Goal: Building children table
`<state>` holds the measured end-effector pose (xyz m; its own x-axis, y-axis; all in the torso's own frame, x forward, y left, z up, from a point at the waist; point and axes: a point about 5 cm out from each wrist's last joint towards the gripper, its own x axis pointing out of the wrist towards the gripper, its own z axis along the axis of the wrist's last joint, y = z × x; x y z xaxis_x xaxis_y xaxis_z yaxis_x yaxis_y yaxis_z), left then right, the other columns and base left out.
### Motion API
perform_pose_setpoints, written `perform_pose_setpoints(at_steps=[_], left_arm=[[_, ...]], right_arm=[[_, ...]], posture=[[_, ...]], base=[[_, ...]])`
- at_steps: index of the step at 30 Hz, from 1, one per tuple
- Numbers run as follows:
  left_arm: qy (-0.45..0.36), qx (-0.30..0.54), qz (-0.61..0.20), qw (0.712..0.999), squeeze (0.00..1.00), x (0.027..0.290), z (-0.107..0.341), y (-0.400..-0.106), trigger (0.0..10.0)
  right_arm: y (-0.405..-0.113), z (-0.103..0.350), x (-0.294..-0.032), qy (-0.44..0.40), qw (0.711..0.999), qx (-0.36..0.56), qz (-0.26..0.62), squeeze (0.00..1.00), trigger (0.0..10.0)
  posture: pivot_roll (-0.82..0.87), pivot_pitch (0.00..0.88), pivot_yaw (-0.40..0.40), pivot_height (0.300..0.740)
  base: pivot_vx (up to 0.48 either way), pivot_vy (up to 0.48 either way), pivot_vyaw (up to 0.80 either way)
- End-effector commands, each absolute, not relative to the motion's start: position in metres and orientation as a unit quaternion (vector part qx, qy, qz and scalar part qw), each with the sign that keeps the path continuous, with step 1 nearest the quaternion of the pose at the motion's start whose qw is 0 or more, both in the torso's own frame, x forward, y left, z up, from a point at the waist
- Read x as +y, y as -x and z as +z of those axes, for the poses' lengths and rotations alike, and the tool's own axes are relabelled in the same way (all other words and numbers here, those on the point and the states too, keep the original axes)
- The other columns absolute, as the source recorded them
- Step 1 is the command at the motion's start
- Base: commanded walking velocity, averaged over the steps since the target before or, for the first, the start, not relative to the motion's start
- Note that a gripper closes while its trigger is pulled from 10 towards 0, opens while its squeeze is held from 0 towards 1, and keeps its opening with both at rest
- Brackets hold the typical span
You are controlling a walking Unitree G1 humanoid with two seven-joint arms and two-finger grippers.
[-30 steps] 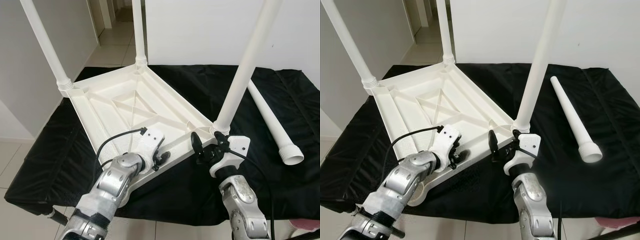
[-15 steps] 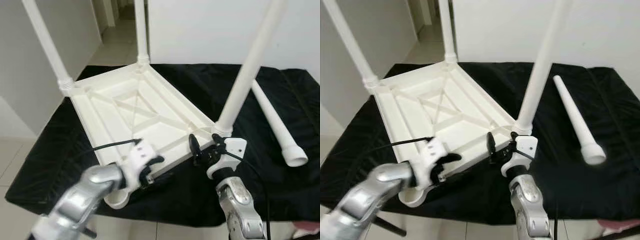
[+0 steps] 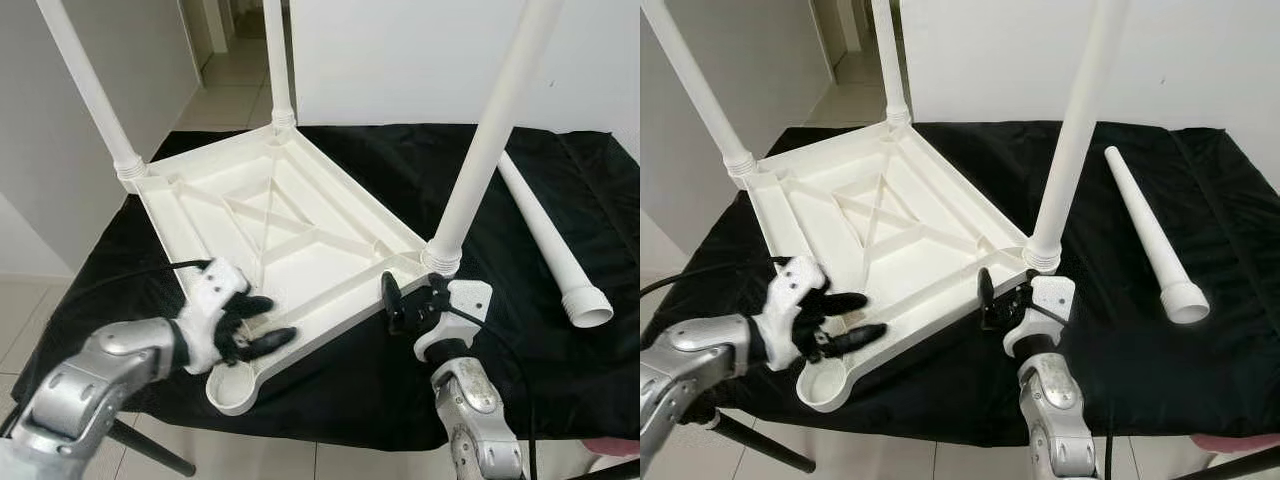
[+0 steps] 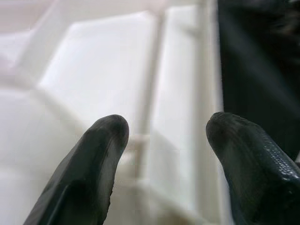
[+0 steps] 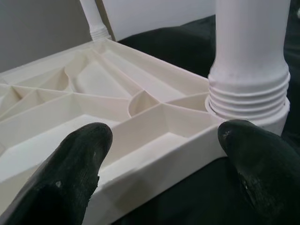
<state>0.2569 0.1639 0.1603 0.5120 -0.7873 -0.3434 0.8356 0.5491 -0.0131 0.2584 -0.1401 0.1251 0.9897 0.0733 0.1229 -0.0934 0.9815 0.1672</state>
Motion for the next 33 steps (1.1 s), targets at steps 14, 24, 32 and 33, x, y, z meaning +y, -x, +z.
perform_pose_setpoints(at_steps=[14, 24, 32, 33], left_arm=[[-0.178, 0.207, -0.47, 0.839, 0.0, 0.198, 0.131, -0.267, 10.0], [-0.234, 0.192, -0.505, 0.808, 0.0, 0.171, 0.114, -0.255, 10.0], [-0.247, 0.18, -0.531, 0.79, 0.0, 0.157, 0.11, -0.248, 10.0], [-0.247, 0.18, -0.531, 0.79, 0.0, 0.157, 0.11, -0.248, 10.0]], right_arm=[[-0.264, 0.122, -0.146, -0.106, 0.993, -0.054, 0.002, 0.0, 10.0], [-0.265, 0.115, -0.14, -0.17, 0.985, -0.027, -0.017, 0.0, 10.0], [-0.271, 0.108, -0.144, -0.189, 0.981, -0.004, -0.036, 0.0, 10.0], [-0.271, 0.108, -0.144, -0.189, 0.981, -0.004, -0.036, 0.0, 10.0]], posture=[[-0.07, 0.059, 0.074, 0.74], [-0.06, 0.037, 0.055, 0.74], [-0.05, 0.031, 0.055, 0.74], [-0.05, 0.031, 0.055, 0.74]], base=[[0.0, 0.0, 0.0], [0.0, 0.0, 0.0], [0.0, 0.0, 0.0], [0.0, 0.0, 0.0]])
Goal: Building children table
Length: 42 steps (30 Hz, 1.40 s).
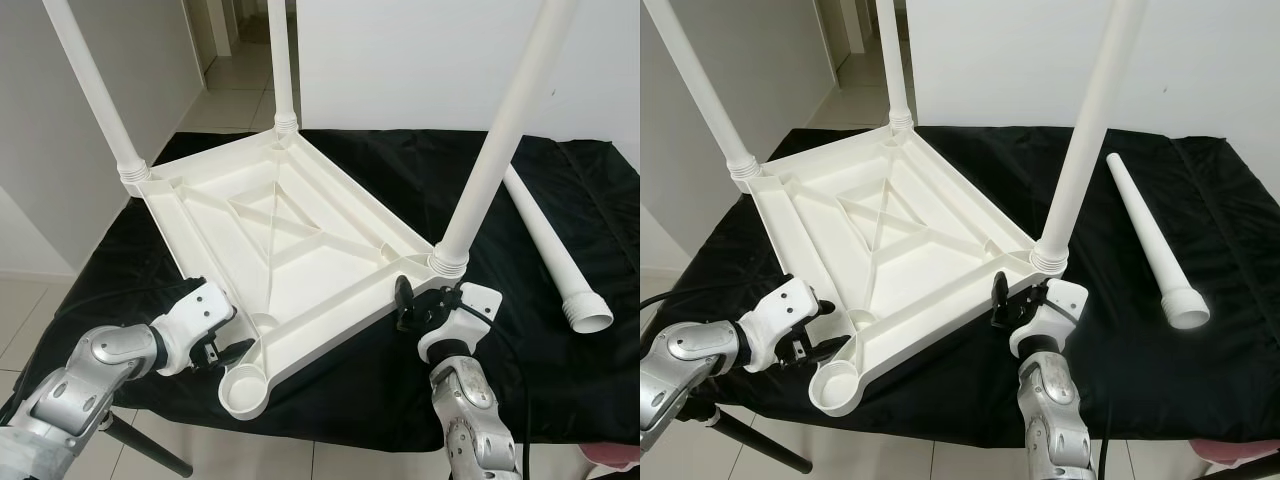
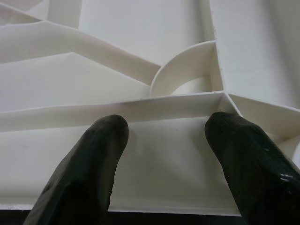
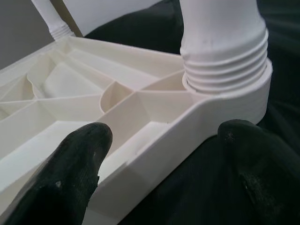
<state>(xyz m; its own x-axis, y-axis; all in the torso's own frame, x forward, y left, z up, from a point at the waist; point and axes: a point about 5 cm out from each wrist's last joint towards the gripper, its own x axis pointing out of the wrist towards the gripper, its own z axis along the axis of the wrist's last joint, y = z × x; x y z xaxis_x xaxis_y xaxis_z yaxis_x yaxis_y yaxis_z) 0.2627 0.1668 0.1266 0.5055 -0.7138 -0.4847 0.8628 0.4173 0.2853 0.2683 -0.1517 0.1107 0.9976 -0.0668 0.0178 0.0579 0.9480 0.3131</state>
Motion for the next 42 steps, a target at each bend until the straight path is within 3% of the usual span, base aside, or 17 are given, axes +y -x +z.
perform_pose_setpoints(at_steps=[1, 6, 11, 14, 24, 35, 38, 42], left_arm=[[-0.247, 0.18, -0.531, 0.79, 0.0, 0.157, 0.11, -0.248, 10.0], [-0.244, 0.162, -0.56, 0.775, 0.0, 0.141, 0.113, -0.239, 10.0], [-0.224, 0.115, -0.601, 0.759, 0.0, 0.103, 0.126, -0.231, 10.0], [-0.221, 0.111, -0.604, 0.757, 0.0, 0.099, 0.127, -0.23, 10.0], [-0.205, 0.062, -0.626, 0.75, 0.0, 0.063, 0.143, -0.231, 10.0], [-0.217, 0.049, -0.597, 0.771, 0.0, 0.065, 0.146, -0.242, 10.0], [-0.219, 0.042, -0.581, 0.783, 0.0, 0.077, 0.148, -0.251, 10.0], [-0.217, 0.042, -0.578, 0.785, 0.0, 0.083, 0.151, -0.255, 10.0]], right_arm=[[-0.271, 0.108, -0.144, -0.189, 0.981, -0.004, -0.036, 0.0, 10.0], [-0.283, 0.106, -0.143, -0.218, 0.976, 0.015, -0.01, 0.0, 10.0], [-0.31, 0.109, -0.14, -0.221, 0.973, 0.049, 0.045, 0.0, 10.0], [-0.312, 0.11, -0.138, -0.219, 0.973, 0.053, 0.054, 0.0, 10.0], [-0.341, 0.121, -0.143, -0.14, 0.987, 0.049, 0.069, 0.0, 10.0], [-0.338, 0.134, -0.157, -0.12, 0.992, -0.003, 0.037, 0.0, 10.0], [-0.323, 0.15, -0.162, -0.123, 0.989, -0.077, 0.038, 0.0, 10.0], [-0.315, 0.157, -0.168, -0.12, 0.986, -0.11, 0.019, 0.0, 10.0]], posture=[[-0.05, 0.031, 0.055, 0.74], [-0.05, 0.035, 0.065, 0.74], [-0.05, 0.034, 0.071, 0.74], [-0.05, 0.034, 0.071, 0.74], [-0.06, 0.033, 0.083, 0.74], [-0.05, 0.043, 0.074, 0.74], [-0.05, 0.046, 0.08, 0.74], [-0.06, 0.045, 0.083, 0.74]], base=[[0.0, 0.0, 0.0], [0.0, 0.0, 0.0], [0.0, 0.0, 0.0], [0.0, 0.0, 0.0], [0.0, 0.0, 0.0], [0.0, 0.0, 0.0], [0.0, 0.0, 0.0], [0.0, 0.0, 0.0]])
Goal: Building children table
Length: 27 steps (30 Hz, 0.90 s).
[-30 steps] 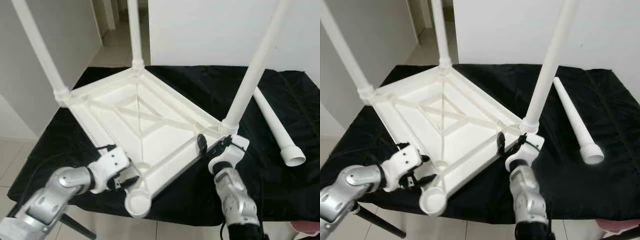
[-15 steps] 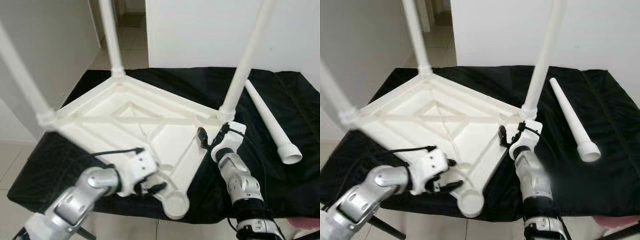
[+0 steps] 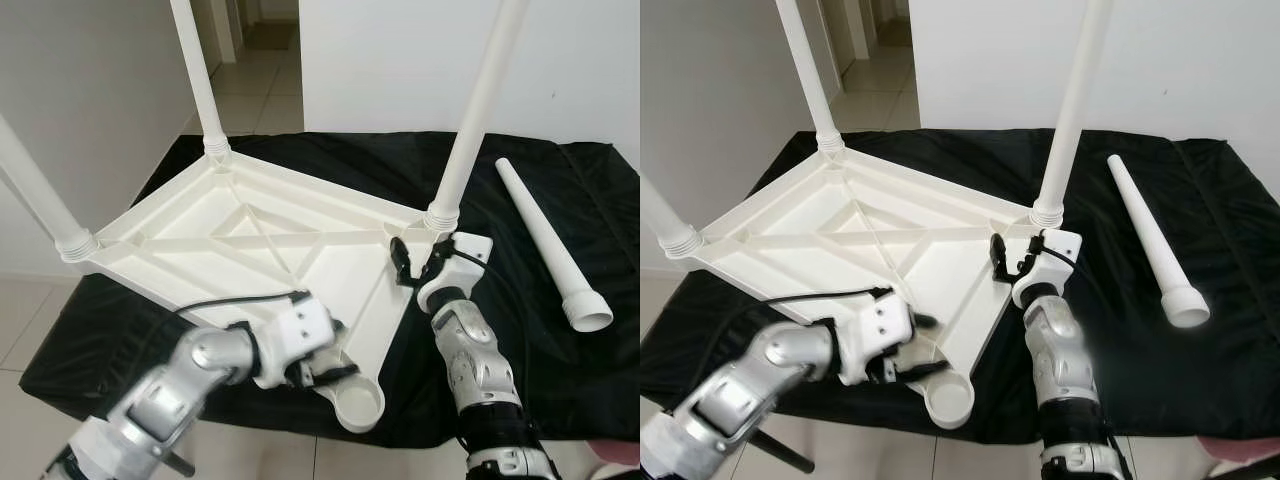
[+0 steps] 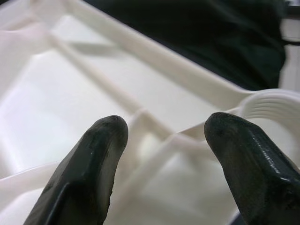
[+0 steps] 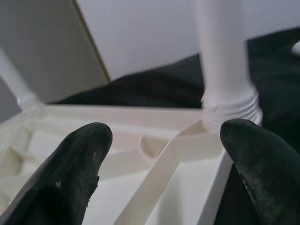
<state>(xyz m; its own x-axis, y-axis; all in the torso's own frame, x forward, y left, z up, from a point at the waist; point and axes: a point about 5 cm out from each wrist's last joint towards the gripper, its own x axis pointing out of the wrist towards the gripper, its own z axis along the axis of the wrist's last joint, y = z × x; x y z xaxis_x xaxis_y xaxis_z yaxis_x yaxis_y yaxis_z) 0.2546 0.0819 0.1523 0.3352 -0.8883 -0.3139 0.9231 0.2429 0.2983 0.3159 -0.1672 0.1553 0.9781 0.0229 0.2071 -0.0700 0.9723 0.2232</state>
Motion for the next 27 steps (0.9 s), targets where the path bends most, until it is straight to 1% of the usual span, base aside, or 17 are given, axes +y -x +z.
perform_pose_setpoints(at_steps=[1, 3, 8, 16, 17, 19, 27], left_arm=[[-0.219, 0.043, -0.576, 0.786, 0.0, 0.087, 0.152, -0.258, 10.0], [-0.237, 0.045, -0.57, 0.785, 0.0, 0.095, 0.152, -0.264, 10.0], [-0.26, 0.057, -0.571, 0.777, 0.0, 0.108, 0.146, -0.273, 10.0], [-0.256, 0.078, -0.587, 0.764, 0.0, 0.11, 0.135, -0.278, 10.0], [-0.254, 0.095, -0.594, 0.757, 0.0, 0.111, 0.127, -0.281, 10.0], [-0.256, 0.098, -0.598, 0.753, 0.0, 0.112, 0.124, -0.282, 10.0], [-0.259, 0.132, -0.596, 0.749, 0.0, 0.12, 0.113, -0.299, 10.0]], right_arm=[[-0.31, 0.159, -0.169, -0.112, 0.986, -0.123, 0.016, 0.0, 10.0], [-0.299, 0.162, -0.171, -0.091, 0.986, -0.143, 0.006, 0.0, 10.0], [-0.288, 0.16, -0.171, -0.071, 0.987, -0.144, 0.002, 0.0, 10.0], [-0.283, 0.168, -0.181, -0.066, 0.986, -0.155, -0.015, 0.0, 10.0], [-0.281, 0.171, -0.184, -0.057, 0.986, -0.159, -0.017, 0.0, 10.0], [-0.28, 0.172, -0.185, -0.054, 0.986, -0.159, -0.017, 0.0, 10.0], [-0.278, 0.173, -0.187, -0.044, 0.987, -0.155, -0.018, 0.0, 10.0]], posture=[[-0.06, 0.043, 0.085, 0.74], [-0.06, 0.045, 0.088, 0.74], [-0.07, 0.052, 0.094, 0.74], [-0.1, 0.062, 0.112, 0.74], [-0.11, 0.068, 0.114, 0.74], [-0.11, 0.068, 0.114, 0.74], [-0.11, 0.079, 0.115, 0.74]], base=[[0.0, 0.0, 0.0], [0.0, 0.0, 0.0], [0.0, 0.0, 0.0], [0.0, 0.0, 0.0], [0.0, 0.0, 0.0], [0.0, 0.0, 0.0], [0.0, 0.0, 0.0]])
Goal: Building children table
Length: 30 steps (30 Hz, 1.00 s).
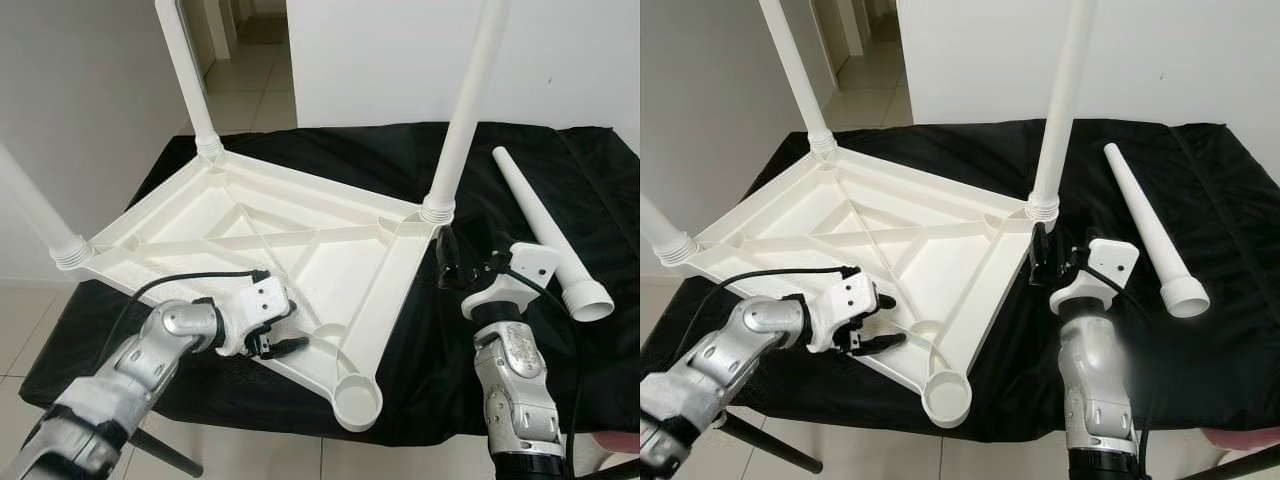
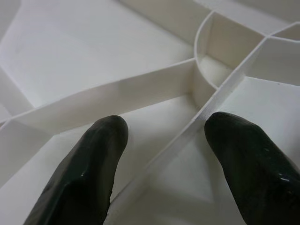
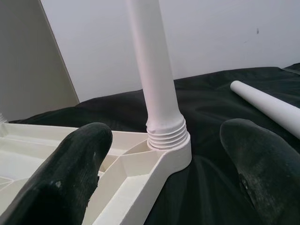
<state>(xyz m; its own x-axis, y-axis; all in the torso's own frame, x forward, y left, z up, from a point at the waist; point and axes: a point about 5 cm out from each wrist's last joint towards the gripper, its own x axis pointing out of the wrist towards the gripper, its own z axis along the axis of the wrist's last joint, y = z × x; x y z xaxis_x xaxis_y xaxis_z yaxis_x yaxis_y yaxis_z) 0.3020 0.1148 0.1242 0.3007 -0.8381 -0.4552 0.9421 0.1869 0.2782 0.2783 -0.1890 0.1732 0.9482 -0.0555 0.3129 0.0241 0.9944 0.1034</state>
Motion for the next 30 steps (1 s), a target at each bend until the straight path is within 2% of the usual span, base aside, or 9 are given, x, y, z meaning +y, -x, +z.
perform_pose_setpoints(at_steps=[1, 11, 12, 14, 16, 24, 26, 27, 30], left_arm=[[-0.259, 0.134, -0.596, 0.749, 0.0, 0.121, 0.112, -0.301, 10.0], [-0.201, 0.171, -0.622, 0.737, 0.0, 0.126, 0.111, -0.31, 9.9], [-0.194, 0.173, -0.628, 0.734, 0.0, 0.126, 0.111, -0.31, 4.5], [-0.186, 0.173, -0.634, 0.731, 0.0, 0.125, 0.11, -0.31, 0.9], [-0.185, 0.172, -0.634, 0.731, 0.0, 0.125, 0.11, -0.309, 0.0], [-0.169, 0.158, -0.647, 0.726, 0.0, 0.116, 0.11, -0.304, 0.0], [-0.171, 0.152, -0.645, 0.729, 0.0, 0.113, 0.109, -0.304, 2.0], [-0.172, 0.144, -0.646, 0.729, 0.0, 0.11, 0.11, -0.302, 10.0], [-0.161, 0.123, -0.648, 0.734, 0.0, 0.1, 0.112, -0.299, 10.0]], right_arm=[[-0.278, 0.173, -0.187, -0.043, 0.987, -0.155, -0.016, 0.0, 10.0], [-0.276, 0.173, -0.188, -0.036, 0.988, -0.146, -0.017, 0.0, 10.0], [-0.276, 0.172, -0.189, -0.036, 0.989, -0.145, -0.017, 0.0, 10.0], [-0.274, 0.172, -0.188, -0.036, 0.989, -0.142, -0.018, 0.0, 10.0], [-0.274, 0.171, -0.188, -0.036, 0.989, -0.142, -0.018, 0.0, 10.0], [-0.273, 0.169, -0.185, -0.039, 0.99, -0.138, -0.019, 0.0, 10.0], [-0.273, 0.169, -0.185, -0.039, 0.99, -0.138, -0.019, 0.0, 10.0], [-0.274, 0.169, -0.185, -0.039, 0.989, -0.138, -0.02, 0.0, 10.0], [-0.274, 0.169, -0.185, -0.037, 0.989, -0.138, -0.02, 0.0, 10.0]], posture=[[-0.11, 0.079, 0.115, 0.74], [-0.11, 0.106, 0.128, 0.74], [-0.11, 0.109, 0.132, 0.74], [-0.11, 0.108, 0.134, 0.74], [-0.11, 0.105, 0.134, 0.74], [-0.12, 0.1, 0.142, 0.74], [-0.12, 0.098, 0.142, 0.74], [-0.12, 0.095, 0.143, 0.74], [-0.12, 0.092, 0.144, 0.74]], base=[[0.0, 0.0, 0.0], [0.0, 0.0, 0.0], [0.0, 0.0, 0.0], [0.0, 0.0, 0.0], [0.0, 0.0, 0.0], [0.0, 0.0, 0.0], [0.0, 0.0, 0.0], [0.0, 0.0, 0.0], [0.0, 0.0, 0.0]])
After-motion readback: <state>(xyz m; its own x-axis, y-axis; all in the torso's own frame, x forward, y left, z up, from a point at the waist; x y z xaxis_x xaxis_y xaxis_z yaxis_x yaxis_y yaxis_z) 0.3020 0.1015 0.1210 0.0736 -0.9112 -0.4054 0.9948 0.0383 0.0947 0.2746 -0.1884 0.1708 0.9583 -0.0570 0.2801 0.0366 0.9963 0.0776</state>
